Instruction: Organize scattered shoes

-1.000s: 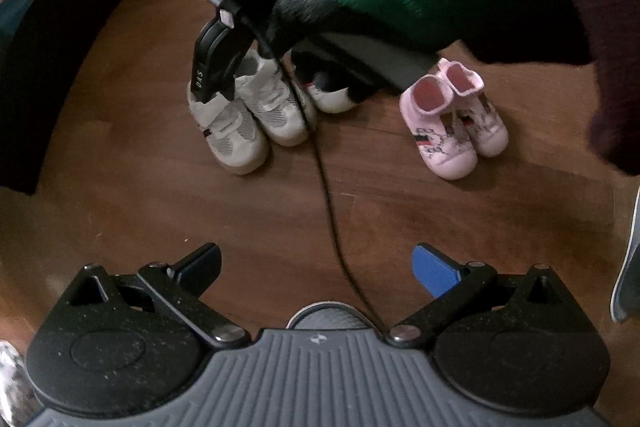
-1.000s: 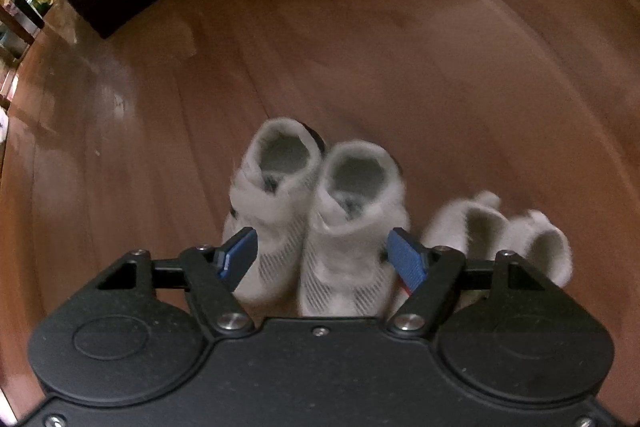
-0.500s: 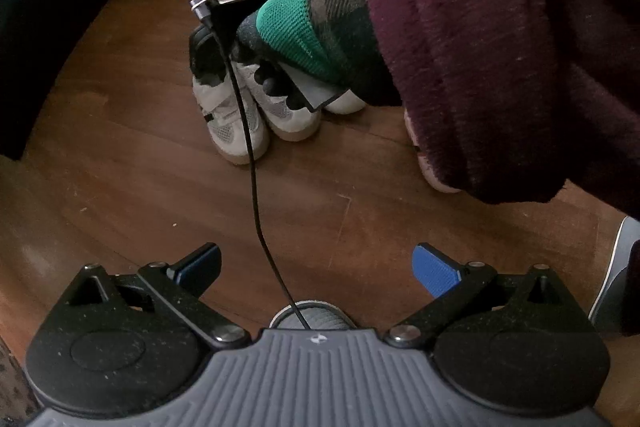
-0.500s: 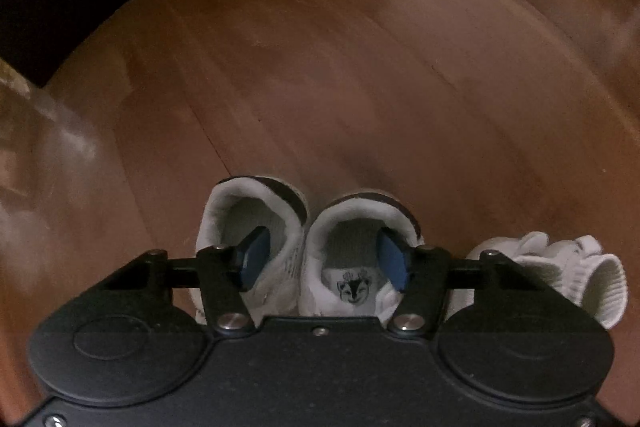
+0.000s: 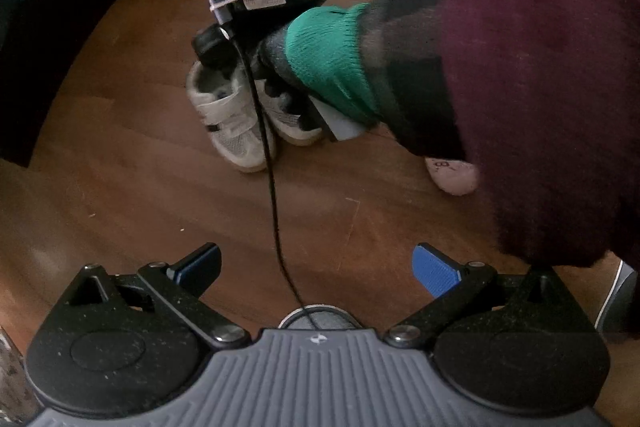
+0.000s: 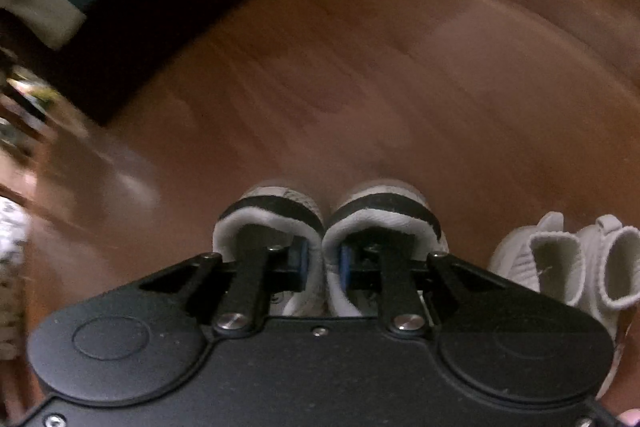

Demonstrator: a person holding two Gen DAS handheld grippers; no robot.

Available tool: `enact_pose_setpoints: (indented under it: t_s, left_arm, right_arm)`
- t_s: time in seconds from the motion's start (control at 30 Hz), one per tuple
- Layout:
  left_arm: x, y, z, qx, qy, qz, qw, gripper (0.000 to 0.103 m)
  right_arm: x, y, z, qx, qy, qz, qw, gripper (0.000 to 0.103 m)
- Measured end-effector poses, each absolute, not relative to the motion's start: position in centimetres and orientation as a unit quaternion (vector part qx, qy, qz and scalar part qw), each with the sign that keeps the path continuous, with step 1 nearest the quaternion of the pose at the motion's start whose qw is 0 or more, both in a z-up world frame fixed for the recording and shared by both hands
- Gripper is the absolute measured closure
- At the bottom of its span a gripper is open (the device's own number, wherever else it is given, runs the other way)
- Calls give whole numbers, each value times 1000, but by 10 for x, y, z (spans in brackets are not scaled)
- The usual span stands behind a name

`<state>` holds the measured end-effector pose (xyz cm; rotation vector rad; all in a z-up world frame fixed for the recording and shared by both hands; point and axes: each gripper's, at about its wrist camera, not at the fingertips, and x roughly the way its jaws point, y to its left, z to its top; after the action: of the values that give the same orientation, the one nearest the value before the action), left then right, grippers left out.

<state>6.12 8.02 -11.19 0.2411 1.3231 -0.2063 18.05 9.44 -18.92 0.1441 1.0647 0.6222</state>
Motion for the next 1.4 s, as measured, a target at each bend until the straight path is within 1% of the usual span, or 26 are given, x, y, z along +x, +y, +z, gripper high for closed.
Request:
enact_pose_setpoints:
  t_s: [0.1, 0.23, 0.33, 0.5, 0.57, 0.73, 0.9, 1.03, 1.2, 1.4]
  left_arm:
    - [61, 72, -104, 114, 605, -95, 782, 0]
    - [61, 46, -81, 128, 579, -104, 799, 0]
    - [61, 23, -69, 141, 565, -117, 805, 0]
    - [59, -16, -51, 156, 542, -145, 813, 0]
    - [59, -36, -43, 165, 530, -159, 817, 0]
    - [58, -86, -34, 179, 514, -191, 817, 0]
    - [52, -140, -28, 197, 498, -229, 813, 0]
    - [49, -168, -31, 203, 495, -253, 806, 0]
    - [51, -188, -46, 213, 505, -259, 795, 0]
    - [57, -200, -66, 226, 526, -256, 779, 0]
  right_arm:
    - [171, 80, -162, 88, 473, 309, 820, 88]
    - [164, 40, -112, 114, 429, 317, 838, 88]
    - [158, -16, -75, 117, 398, 296, 860, 88]
    - [136, -113, -59, 113, 383, 230, 887, 88]
    - [117, -169, -63, 110, 387, 193, 895, 88]
    - [55, -298, -91, 93, 427, 85, 895, 88]
    - [-4, -396, -119, 73, 471, -4, 879, 88]
    - [-42, -453, -140, 59, 508, -56, 858, 88]
    - [-77, -512, -183, 56, 562, -113, 817, 88]
    - [-82, -552, -222, 93, 581, -137, 797, 88]
